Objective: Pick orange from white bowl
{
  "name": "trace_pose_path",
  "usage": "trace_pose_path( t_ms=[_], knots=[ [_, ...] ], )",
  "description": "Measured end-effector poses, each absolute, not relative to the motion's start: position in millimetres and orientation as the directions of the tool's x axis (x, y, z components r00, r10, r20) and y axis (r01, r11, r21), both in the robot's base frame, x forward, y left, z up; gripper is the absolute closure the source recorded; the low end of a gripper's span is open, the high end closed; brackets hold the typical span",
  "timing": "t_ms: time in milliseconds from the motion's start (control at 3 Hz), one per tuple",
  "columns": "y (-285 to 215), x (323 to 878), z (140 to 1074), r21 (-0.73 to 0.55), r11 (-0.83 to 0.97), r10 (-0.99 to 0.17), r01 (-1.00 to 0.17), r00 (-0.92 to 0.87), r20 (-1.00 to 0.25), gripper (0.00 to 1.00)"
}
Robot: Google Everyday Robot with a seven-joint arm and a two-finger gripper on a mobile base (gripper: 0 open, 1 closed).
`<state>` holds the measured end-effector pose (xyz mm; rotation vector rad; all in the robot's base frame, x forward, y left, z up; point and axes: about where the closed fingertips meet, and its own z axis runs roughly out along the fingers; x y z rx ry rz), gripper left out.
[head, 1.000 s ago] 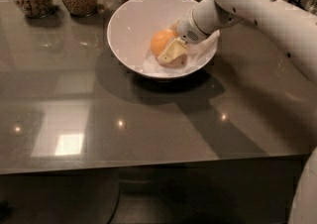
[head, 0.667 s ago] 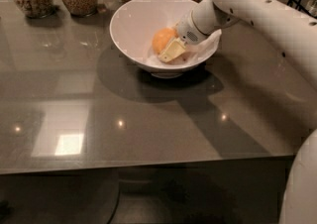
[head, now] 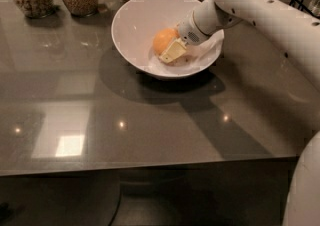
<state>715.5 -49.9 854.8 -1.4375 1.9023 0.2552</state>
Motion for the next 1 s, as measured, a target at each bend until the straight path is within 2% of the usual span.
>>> trace_pose_path(
  t_ms=[333,1000],
  knots=[
    [-45.8,709.8,861.4,-0.255,0.358,-0.738,-0.899,-0.105,-0.666,1.0],
    [-46.8,689.7,885.9,-0.214,0.383,-0.64,-0.899,-0.092,-0.763,1.0]
  ],
)
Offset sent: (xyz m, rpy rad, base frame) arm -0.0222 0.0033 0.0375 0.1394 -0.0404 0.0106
